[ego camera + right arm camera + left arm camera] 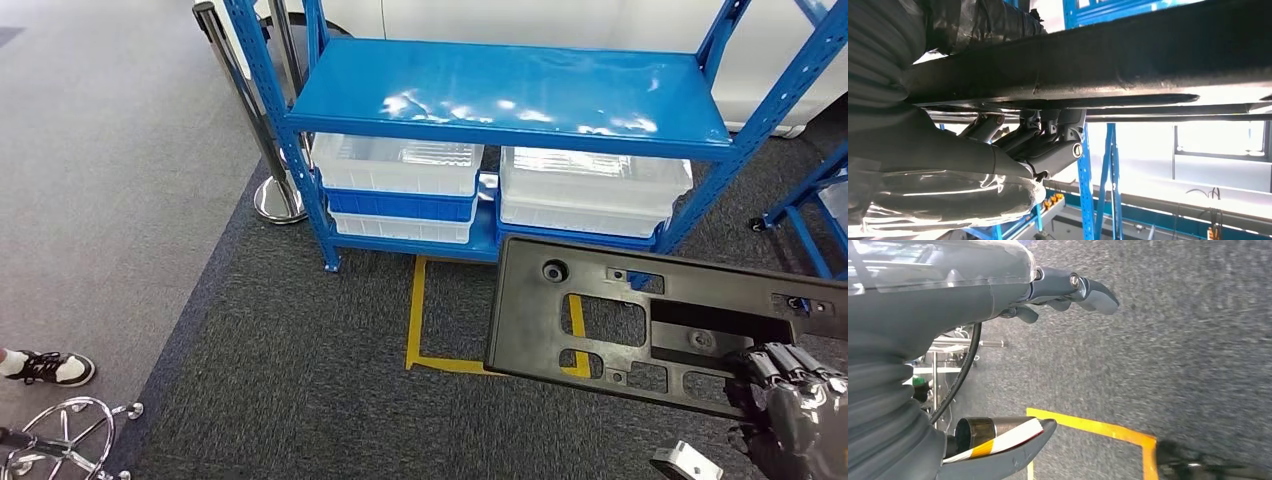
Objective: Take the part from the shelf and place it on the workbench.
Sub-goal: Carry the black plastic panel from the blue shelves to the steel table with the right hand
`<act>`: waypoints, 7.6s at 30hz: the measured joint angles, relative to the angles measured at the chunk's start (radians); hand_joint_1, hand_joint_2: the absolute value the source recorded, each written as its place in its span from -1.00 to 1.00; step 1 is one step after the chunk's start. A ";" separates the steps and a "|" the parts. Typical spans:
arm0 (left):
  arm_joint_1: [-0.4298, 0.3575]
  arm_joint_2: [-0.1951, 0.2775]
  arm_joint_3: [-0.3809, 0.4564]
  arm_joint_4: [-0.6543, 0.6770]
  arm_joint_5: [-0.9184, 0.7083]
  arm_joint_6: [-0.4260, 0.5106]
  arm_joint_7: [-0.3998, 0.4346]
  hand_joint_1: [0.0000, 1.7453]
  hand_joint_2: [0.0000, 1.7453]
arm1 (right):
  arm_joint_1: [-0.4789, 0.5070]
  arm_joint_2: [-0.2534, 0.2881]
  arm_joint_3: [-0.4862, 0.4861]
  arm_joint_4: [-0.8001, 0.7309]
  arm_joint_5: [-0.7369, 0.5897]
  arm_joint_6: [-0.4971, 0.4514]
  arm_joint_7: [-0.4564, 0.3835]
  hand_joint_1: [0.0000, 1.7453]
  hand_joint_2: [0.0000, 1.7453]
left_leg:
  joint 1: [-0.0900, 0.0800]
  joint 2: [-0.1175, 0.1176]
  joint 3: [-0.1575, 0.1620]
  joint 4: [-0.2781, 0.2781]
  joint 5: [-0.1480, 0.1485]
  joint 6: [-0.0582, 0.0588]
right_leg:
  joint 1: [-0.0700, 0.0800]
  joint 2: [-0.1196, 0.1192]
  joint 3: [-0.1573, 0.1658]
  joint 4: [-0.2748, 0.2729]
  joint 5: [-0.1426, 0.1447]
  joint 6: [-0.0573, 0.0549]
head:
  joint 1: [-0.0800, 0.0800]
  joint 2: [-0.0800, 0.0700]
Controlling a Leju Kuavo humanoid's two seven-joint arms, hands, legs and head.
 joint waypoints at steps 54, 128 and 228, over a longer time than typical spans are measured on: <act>0.006 -0.011 0.084 -0.027 -0.001 -0.025 -0.012 -1.00 1.00 | -0.032 0.009 0.033 0.033 -0.036 0.030 0.011 1.00 1.00 | -0.004 0.009 0.139 -0.229 0.117 0.063 | -0.003 0.007 -0.027 0.128 -0.053 0.057 | -0.001 0.000; 0.069 -0.208 0.499 -0.585 -0.617 -0.323 -0.056 -1.00 1.00 | -0.066 0.122 0.123 0.016 -0.002 0.078 0.041 1.00 1.00 | 0.013 0.000 0.080 0.015 -0.034 0.004 | 0.007 0.062 -0.024 0.026 0.000 0.013 | 0.003 0.000; -0.008 -0.028 0.790 -0.249 -0.757 -0.256 -0.095 -1.00 1.00 | 0.351 0.172 -0.404 -0.239 -0.039 0.132 0.100 1.00 1.00 | 0.003 -0.064 0.178 -0.238 0.080 0.041 | 0.010 0.128 -0.021 0.029 -0.006 0.038 | 0.003 0.000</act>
